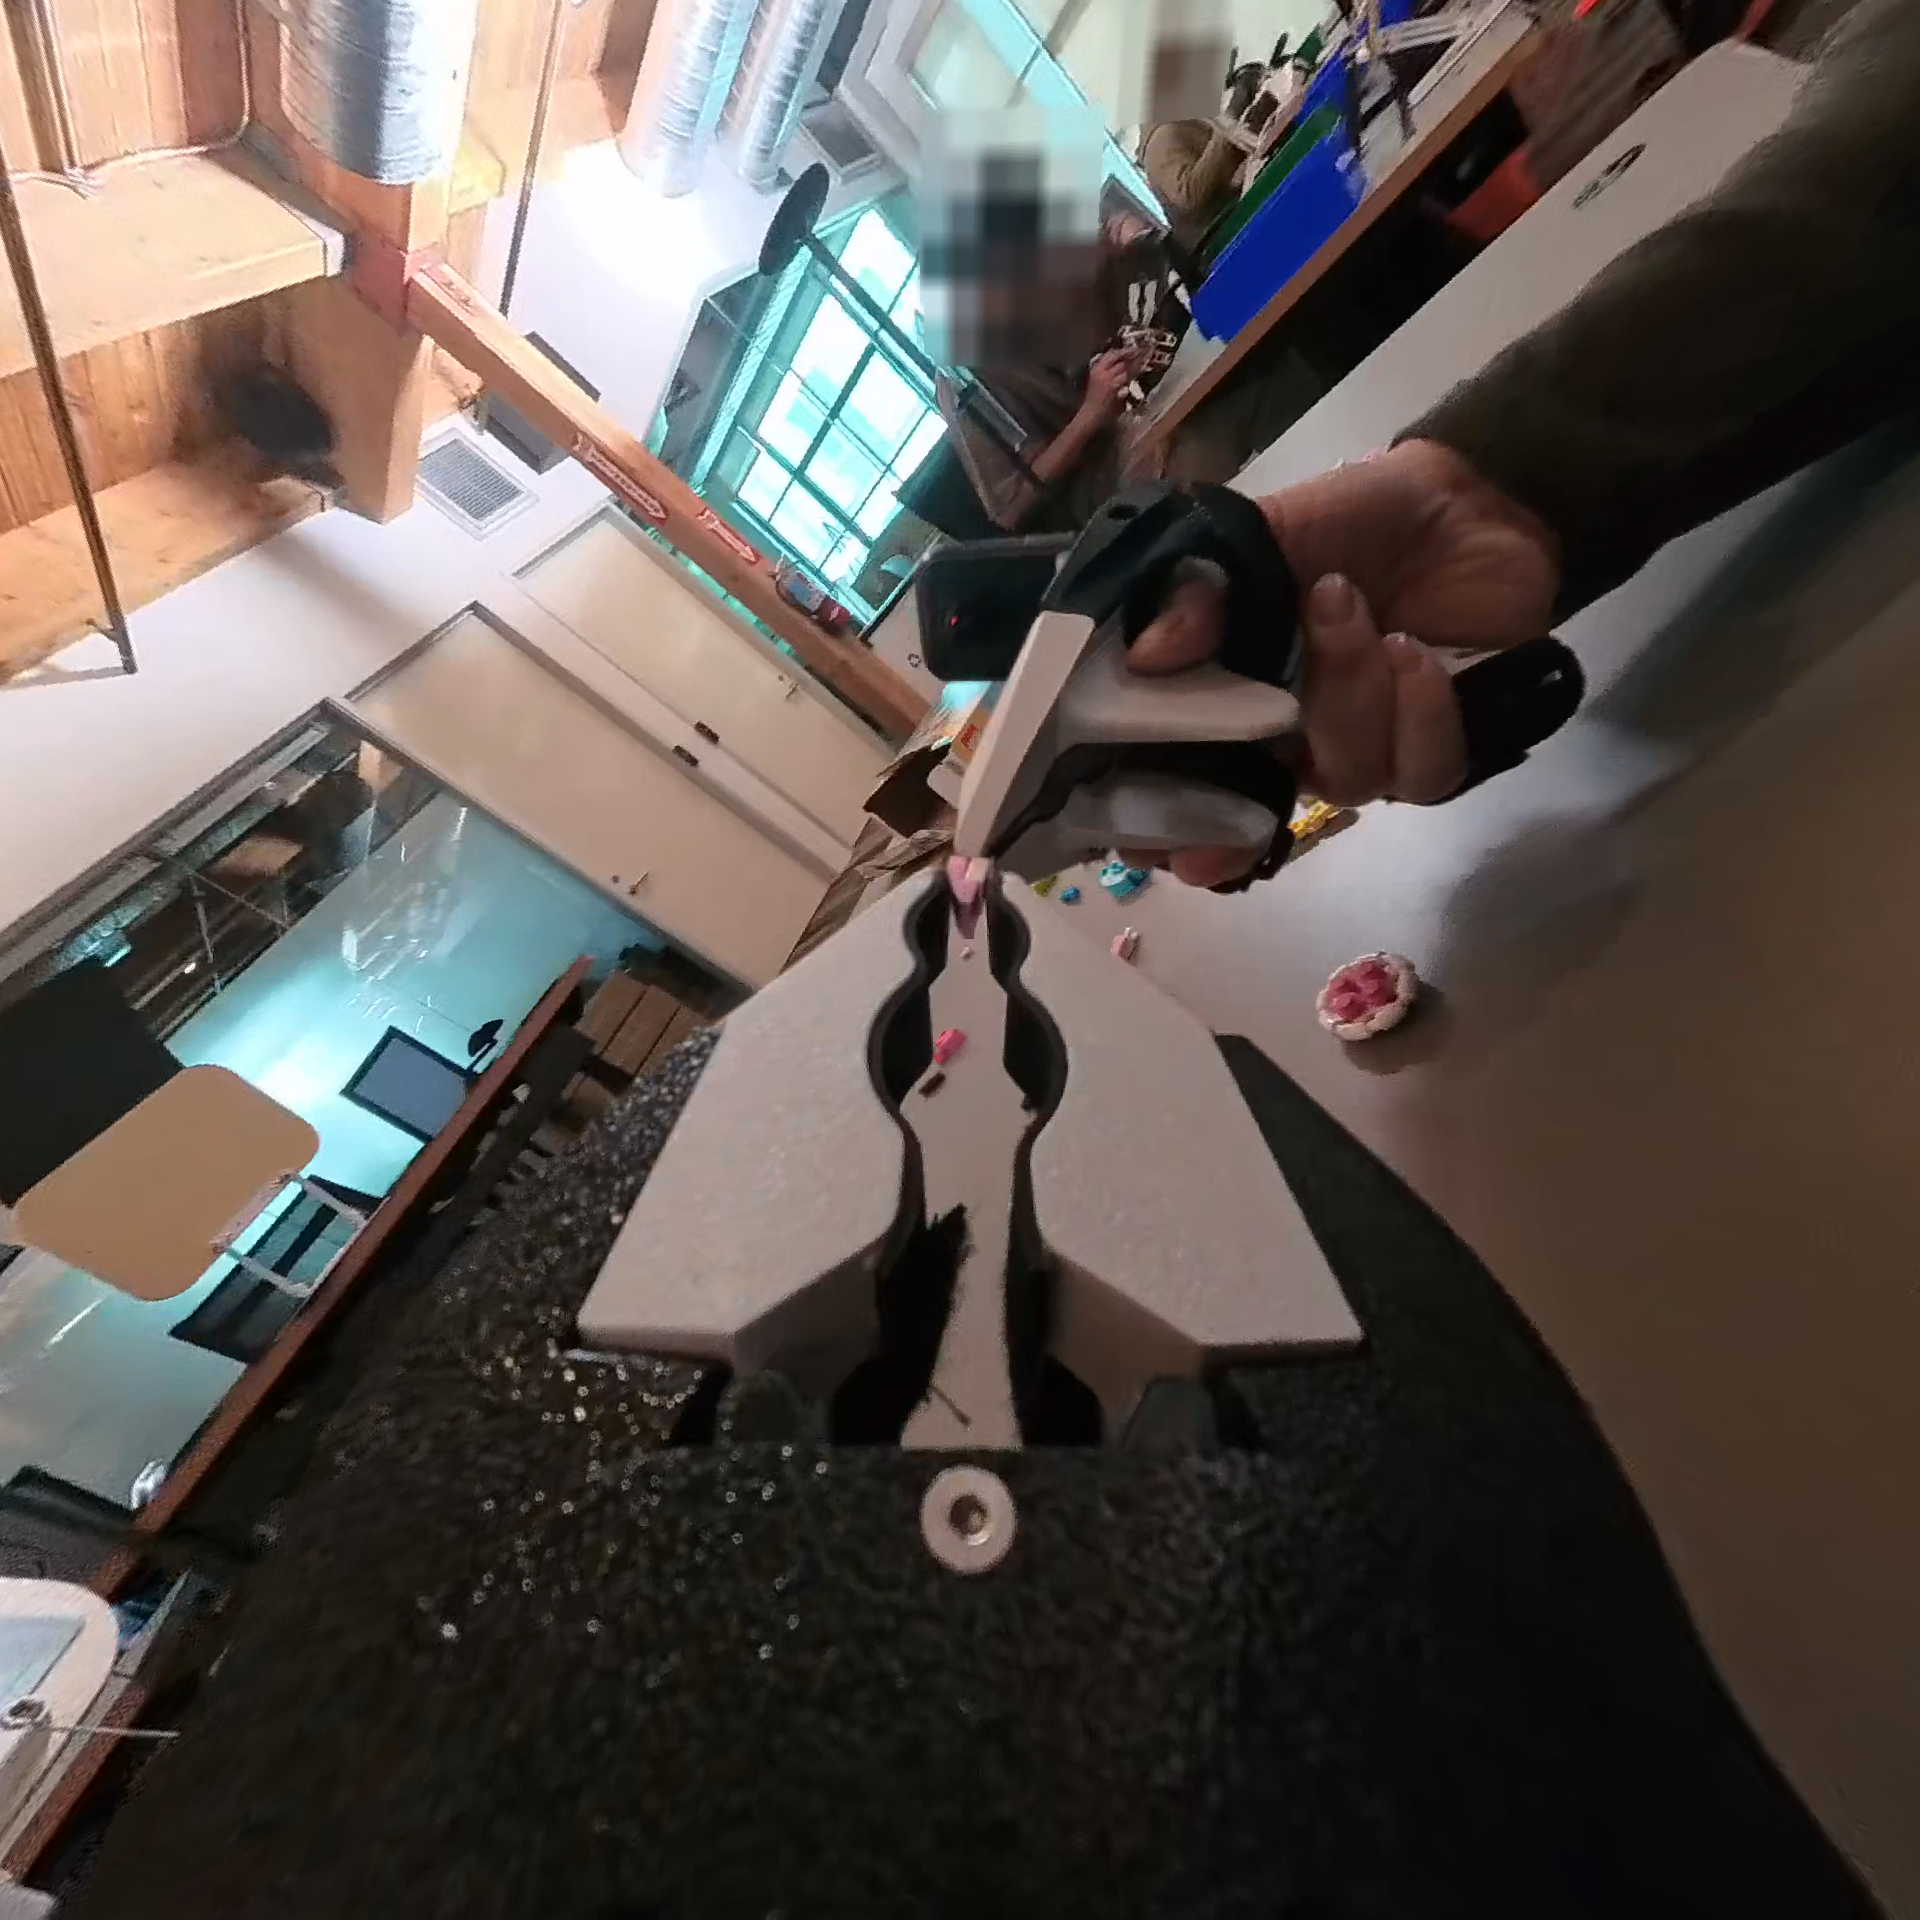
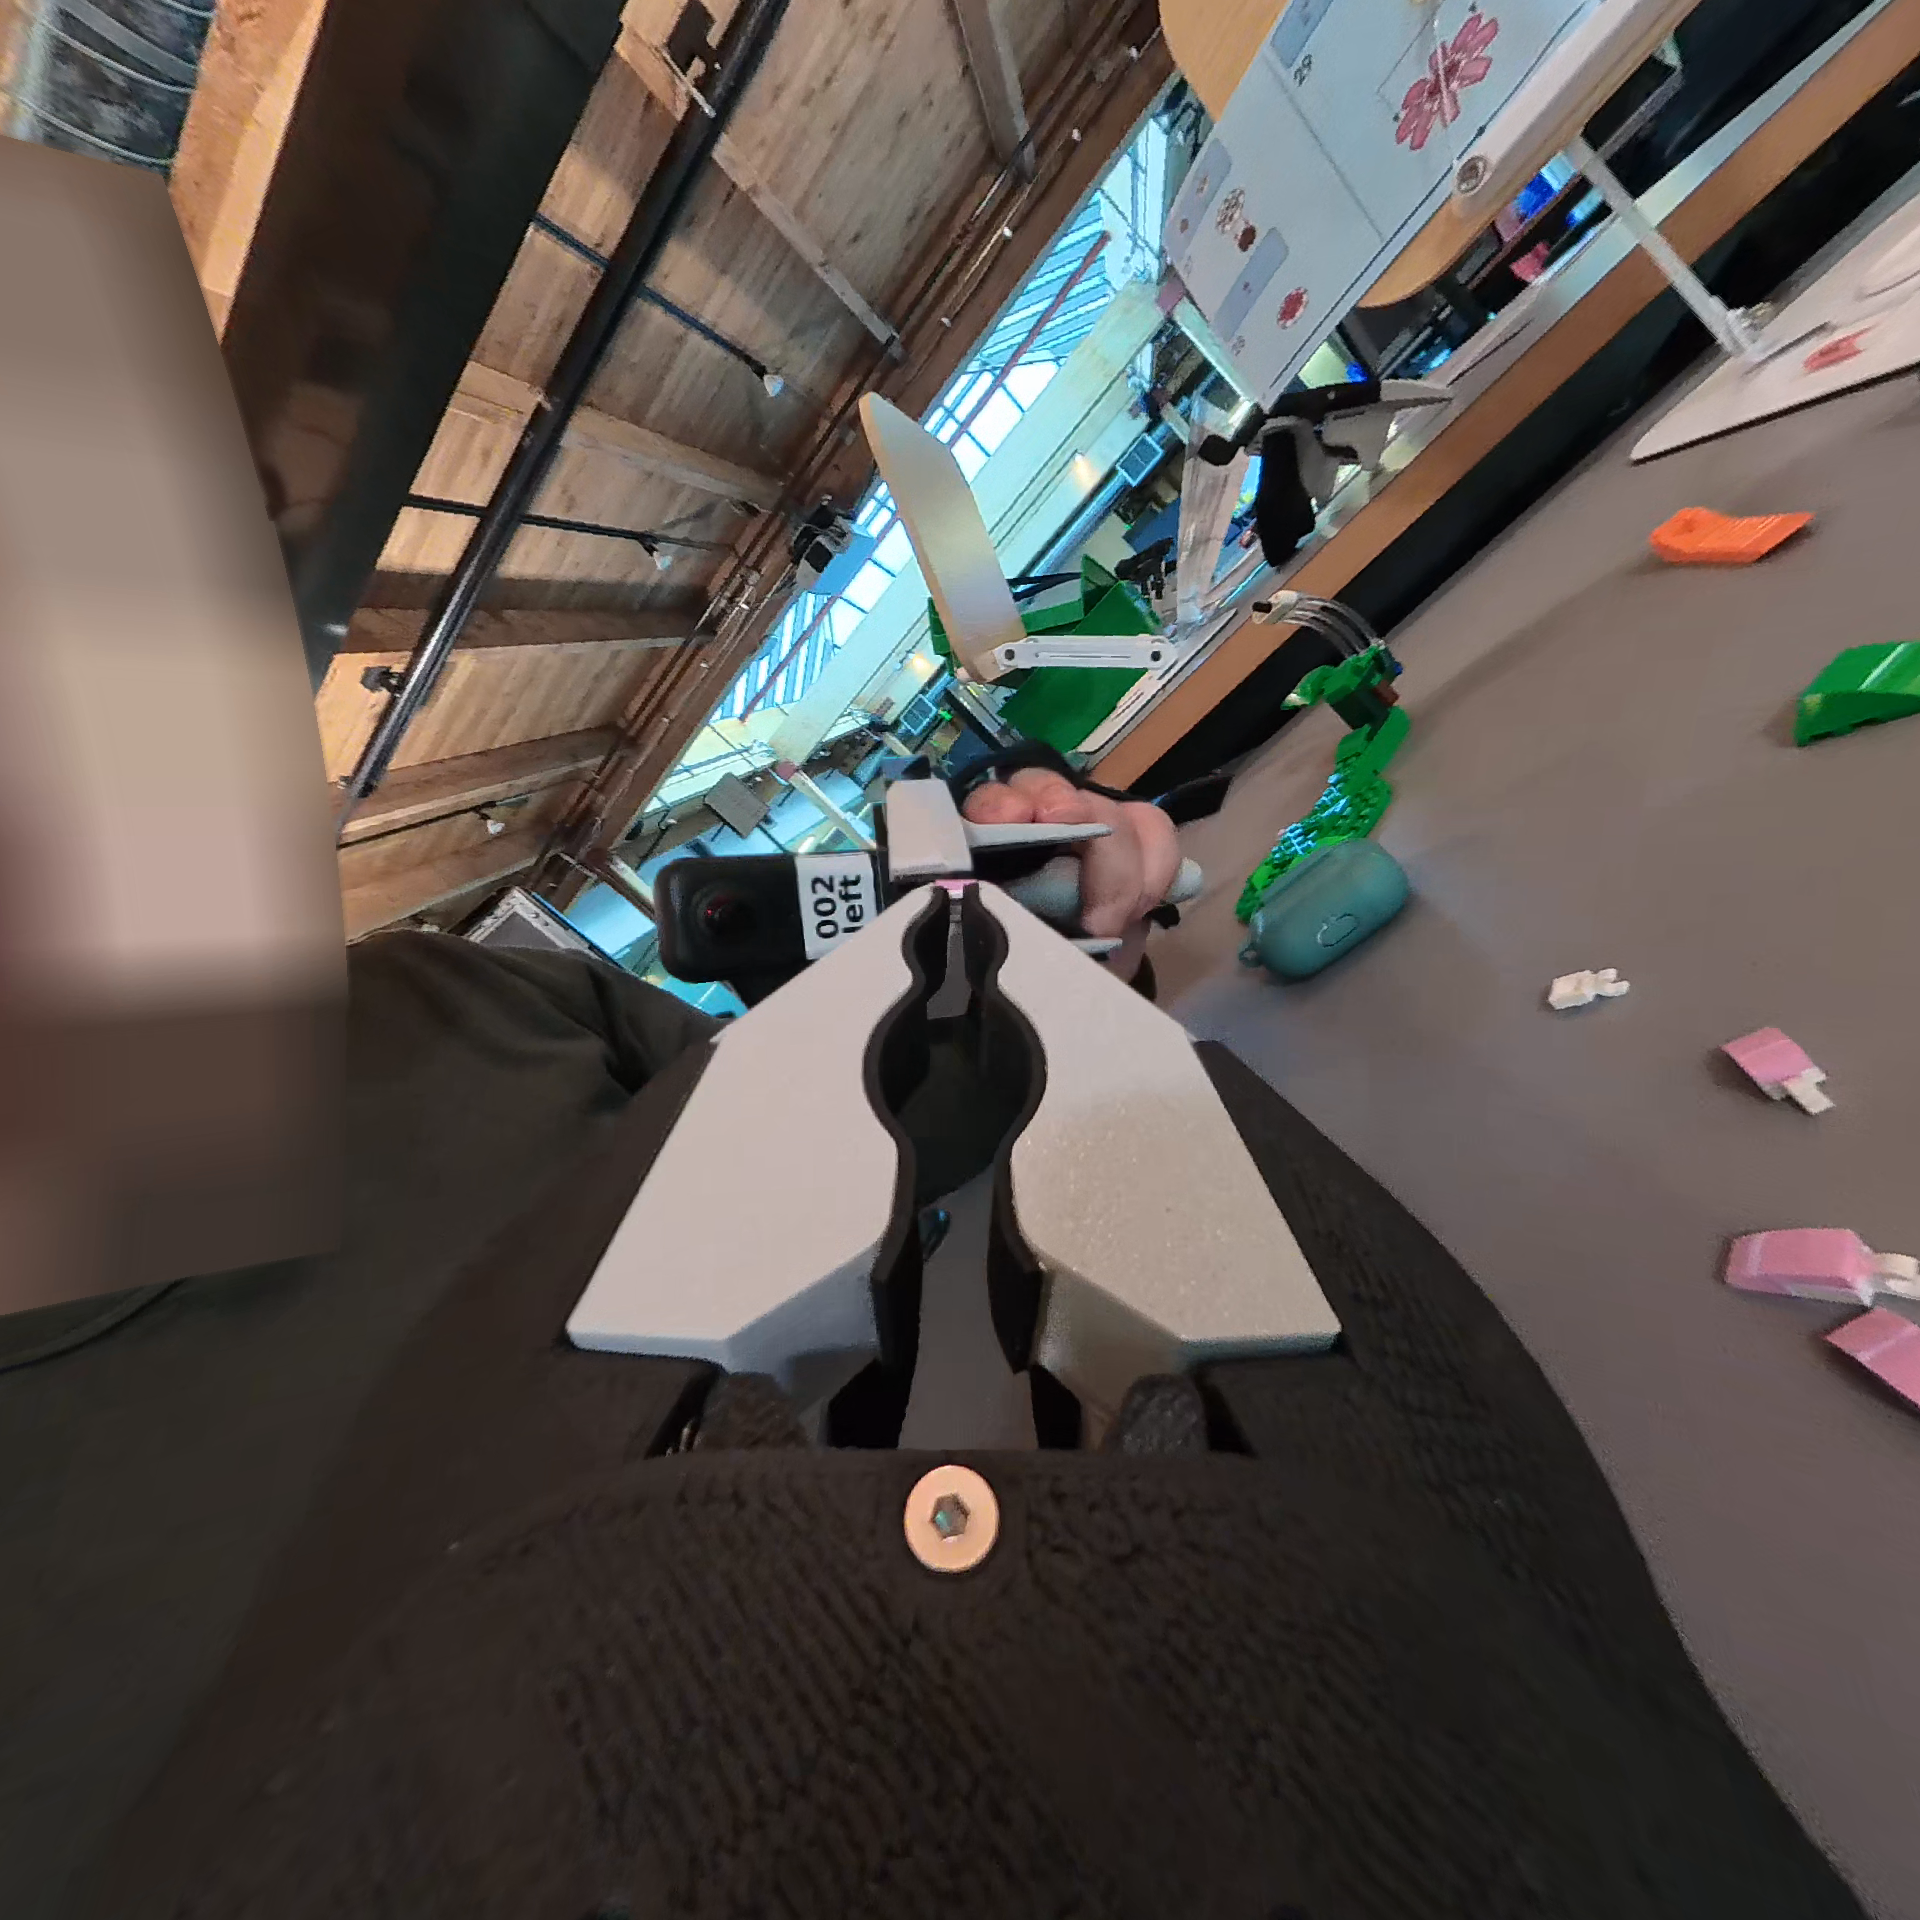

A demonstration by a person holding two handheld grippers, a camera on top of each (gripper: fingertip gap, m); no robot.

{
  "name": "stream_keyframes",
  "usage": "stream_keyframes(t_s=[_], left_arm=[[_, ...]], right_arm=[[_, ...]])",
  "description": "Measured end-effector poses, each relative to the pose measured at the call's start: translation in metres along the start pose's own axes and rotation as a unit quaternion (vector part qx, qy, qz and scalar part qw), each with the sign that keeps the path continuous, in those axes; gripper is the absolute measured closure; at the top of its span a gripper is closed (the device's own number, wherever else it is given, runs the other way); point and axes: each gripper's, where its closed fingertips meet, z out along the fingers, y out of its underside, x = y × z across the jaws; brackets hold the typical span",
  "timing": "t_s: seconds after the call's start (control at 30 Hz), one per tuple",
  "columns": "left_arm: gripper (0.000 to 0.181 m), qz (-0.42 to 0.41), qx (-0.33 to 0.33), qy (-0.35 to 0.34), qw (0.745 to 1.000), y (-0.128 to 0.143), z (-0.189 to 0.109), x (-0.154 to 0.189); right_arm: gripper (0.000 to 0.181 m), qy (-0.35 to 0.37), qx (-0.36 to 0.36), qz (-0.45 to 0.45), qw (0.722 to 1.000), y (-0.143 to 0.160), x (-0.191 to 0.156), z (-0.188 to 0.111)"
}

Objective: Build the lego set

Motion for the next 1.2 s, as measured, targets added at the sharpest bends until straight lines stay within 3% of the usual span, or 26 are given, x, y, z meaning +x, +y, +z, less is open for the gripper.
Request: stream_keyframes(t_s=[0.37, 0.5, 0.67, 0.77, 0.8, 0.9, 1.03, 1.2], left_arm=[[0.179, 0.197, -0.098, -0.026, 0.975, 0.015, 0.002, 0.002], [0.179, 0.212, -0.104, -0.025, 0.971, 0.019, 0.003, 0.003], [0.175, 0.064, -0.06, -0.005, 0.996, 0.018, 0.004, 0.002], [0.138, 0.019, -0.082, -0.01, 0.996, 0.032, 0.001, -0.007], [0.134, -0.001, -0.084, -0.015, 0.996, 0.035, -0.001, -0.011], [0.139, -0.069, -0.076, -0.054, 0.993, 0.041, -0.007, -0.032], [0.142, -0.11, -0.081, -0.099, 0.986, 0.049, -0.015, -0.052], [0.147, -0.124, -0.08, -0.128, 0.981, 0.049, -0.021, -0.063]], right_arm=[[0.18, 0.039, 0.0, 0.027, 0.999, 0.001, 0.015, -0.003], [0.18, 0.043, 0.002, 0.035, 0.998, 0.001, 0.018, -0.004], [0.181, 0.069, -0.019, -0.029, 0.997, 0.001, 0.018, -0.006], [0.18, 0.164, -0.093, -0.143, 0.972, 0.009, 0.038, -0.017], [0.18, 0.198, -0.131, -0.176, 0.955, 0.015, 0.046, -0.021], [0.18, 0.268, -0.228, -0.243, 0.904, 0.035, 0.074, -0.028], [0.18, 0.289, -0.3, -0.272, 0.867, 0.056, 0.097, -0.027], [0.179, 0.302, -0.341, -0.294, 0.84, 0.059, 0.102, -0.03]])
